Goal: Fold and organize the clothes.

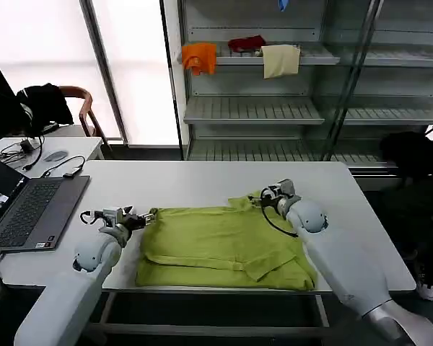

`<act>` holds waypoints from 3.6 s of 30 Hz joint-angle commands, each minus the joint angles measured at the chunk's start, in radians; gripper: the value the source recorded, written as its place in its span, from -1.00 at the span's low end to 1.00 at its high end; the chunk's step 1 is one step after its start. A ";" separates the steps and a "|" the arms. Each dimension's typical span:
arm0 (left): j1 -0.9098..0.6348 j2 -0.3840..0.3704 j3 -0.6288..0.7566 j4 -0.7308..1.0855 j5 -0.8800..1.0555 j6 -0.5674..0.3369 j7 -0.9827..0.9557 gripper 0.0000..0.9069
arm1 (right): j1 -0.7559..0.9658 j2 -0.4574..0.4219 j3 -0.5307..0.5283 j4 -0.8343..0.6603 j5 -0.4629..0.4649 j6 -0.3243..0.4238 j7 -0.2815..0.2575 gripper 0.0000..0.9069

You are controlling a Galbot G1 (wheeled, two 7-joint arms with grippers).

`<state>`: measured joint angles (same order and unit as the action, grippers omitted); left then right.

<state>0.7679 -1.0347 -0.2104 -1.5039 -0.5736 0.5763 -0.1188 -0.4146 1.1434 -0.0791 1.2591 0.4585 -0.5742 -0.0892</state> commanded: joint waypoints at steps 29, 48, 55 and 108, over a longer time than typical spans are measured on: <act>0.047 0.041 -0.009 -0.146 -0.075 -0.051 0.028 -1.00 | -0.074 -0.097 0.052 0.227 0.074 0.064 -0.033 -1.00; 0.295 0.099 -0.100 -0.452 -0.094 -0.030 -0.086 -1.00 | -0.393 -0.270 0.205 0.558 0.129 0.080 -0.041 -1.00; 0.381 0.094 -0.127 -0.568 -0.089 0.001 -0.220 -1.00 | -0.549 -0.307 0.277 0.684 0.131 0.086 -0.055 -1.00; 0.563 0.089 -0.147 -0.629 0.120 0.002 -0.223 1.00 | -0.935 -0.264 0.361 0.886 0.105 0.016 0.599 1.00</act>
<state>1.2931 -0.9669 -0.3431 -2.0743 -0.4760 0.5771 -0.3407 -1.2999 0.8314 0.3056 2.1201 0.5467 -0.4770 0.0932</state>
